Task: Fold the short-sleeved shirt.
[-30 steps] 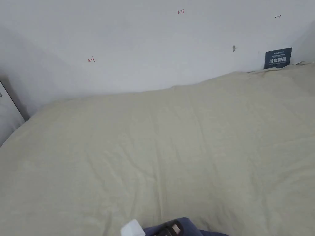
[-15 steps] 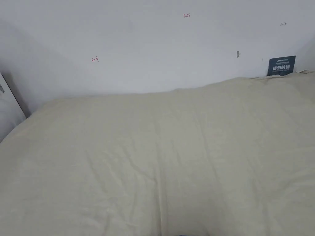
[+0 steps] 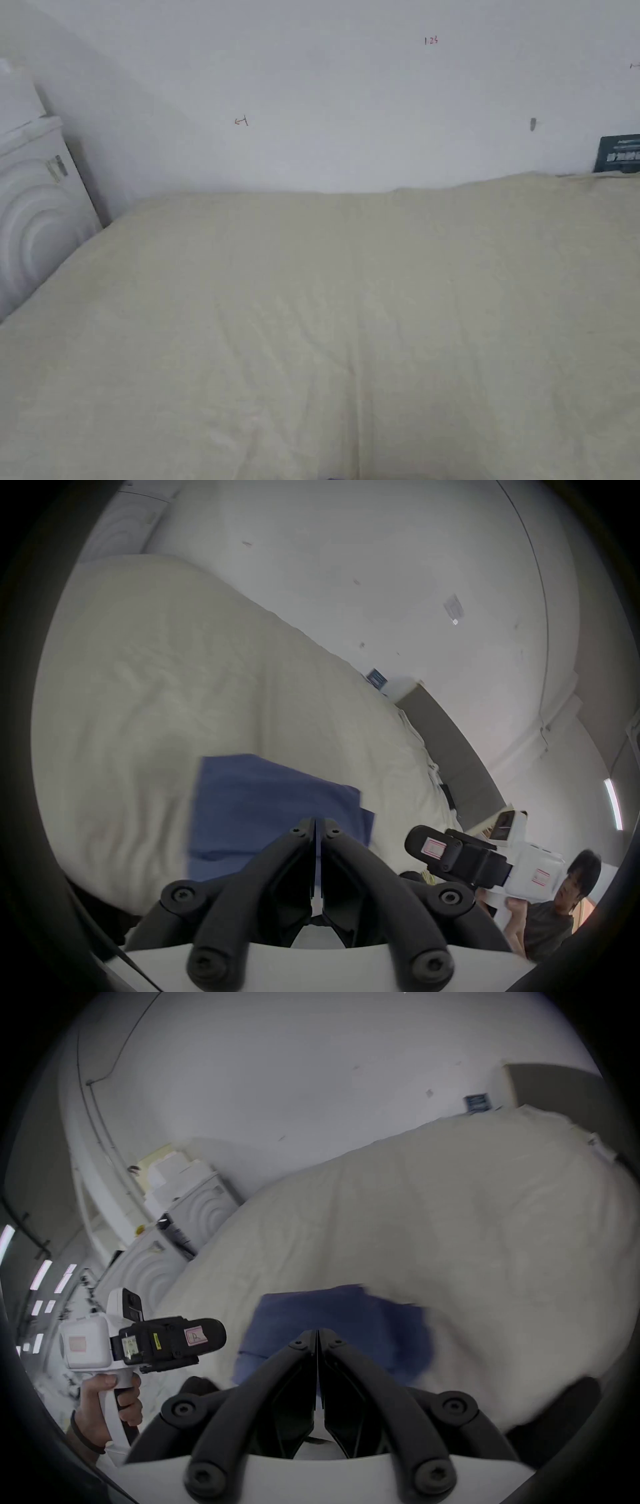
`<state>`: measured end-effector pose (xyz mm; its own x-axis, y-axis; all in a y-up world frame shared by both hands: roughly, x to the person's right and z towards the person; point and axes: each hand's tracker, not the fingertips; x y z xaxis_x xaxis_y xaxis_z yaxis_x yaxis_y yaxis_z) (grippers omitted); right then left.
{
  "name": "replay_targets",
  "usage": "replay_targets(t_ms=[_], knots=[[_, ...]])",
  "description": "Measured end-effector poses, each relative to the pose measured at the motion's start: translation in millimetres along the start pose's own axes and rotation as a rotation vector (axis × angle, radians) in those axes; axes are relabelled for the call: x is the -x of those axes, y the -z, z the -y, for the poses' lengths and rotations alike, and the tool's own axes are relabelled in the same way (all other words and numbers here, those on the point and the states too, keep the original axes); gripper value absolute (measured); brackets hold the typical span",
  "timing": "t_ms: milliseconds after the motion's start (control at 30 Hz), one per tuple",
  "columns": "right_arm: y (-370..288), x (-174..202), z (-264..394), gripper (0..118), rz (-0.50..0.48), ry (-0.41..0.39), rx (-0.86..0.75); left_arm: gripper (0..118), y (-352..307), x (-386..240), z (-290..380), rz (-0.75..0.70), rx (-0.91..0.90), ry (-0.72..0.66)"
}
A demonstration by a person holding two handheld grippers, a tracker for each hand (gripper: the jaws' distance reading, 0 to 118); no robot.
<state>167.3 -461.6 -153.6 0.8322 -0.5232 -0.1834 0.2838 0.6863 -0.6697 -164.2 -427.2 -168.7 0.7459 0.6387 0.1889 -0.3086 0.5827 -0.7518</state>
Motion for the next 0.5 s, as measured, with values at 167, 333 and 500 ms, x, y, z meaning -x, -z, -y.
replay_targets(t_ms=[167, 333, 500], knots=[[58, -31, 2, 1, -0.067, 0.124, 0.087, 5, -18, 28, -1, -0.056, -0.019, -0.089], [72, -99, 26, 1, -0.150, 0.447, 0.067, 61, -12, 42, -7, 0.005, 0.008, -0.124], [65, -108, 34, 1, -0.139, 0.456, 0.055, 115, 31, 61, -22, 0.119, 0.081, -0.160]])
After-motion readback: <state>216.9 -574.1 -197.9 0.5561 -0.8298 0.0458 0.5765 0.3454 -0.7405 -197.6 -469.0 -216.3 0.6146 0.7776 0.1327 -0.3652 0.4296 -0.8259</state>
